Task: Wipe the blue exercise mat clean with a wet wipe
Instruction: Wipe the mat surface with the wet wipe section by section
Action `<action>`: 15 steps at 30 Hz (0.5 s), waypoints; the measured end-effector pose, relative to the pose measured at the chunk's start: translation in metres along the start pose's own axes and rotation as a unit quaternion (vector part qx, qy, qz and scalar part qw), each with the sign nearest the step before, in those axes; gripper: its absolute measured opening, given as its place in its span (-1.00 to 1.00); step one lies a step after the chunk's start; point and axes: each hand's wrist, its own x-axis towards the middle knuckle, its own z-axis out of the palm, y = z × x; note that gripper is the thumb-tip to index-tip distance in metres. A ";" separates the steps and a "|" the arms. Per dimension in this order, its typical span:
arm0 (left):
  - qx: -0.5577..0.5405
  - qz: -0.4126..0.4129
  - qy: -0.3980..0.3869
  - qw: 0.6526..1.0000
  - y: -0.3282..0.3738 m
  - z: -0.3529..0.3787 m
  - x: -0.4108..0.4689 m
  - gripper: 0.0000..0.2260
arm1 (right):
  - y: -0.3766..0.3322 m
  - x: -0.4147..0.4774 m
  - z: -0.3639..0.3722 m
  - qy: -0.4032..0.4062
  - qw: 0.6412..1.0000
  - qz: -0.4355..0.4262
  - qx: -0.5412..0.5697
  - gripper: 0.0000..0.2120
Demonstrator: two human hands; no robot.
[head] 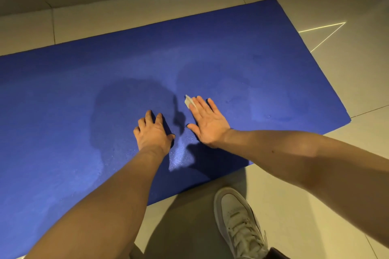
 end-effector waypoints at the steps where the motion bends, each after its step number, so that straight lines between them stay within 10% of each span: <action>1: 0.001 0.002 -0.003 1.000 0.000 0.000 -0.002 -0.26 | 0.013 0.001 -0.004 0.001 1.000 0.019 -0.005 -0.29; 8: 0.000 0.003 -0.005 1.000 0.000 0.004 -0.010 -0.26 | 0.032 0.005 -0.017 -0.006 0.981 0.191 0.039 -0.26; 15: 0.004 -0.001 -0.005 1.000 0.004 0.008 -0.019 -0.27 | -0.033 -0.032 0.013 -0.001 0.997 0.031 0.071 -0.26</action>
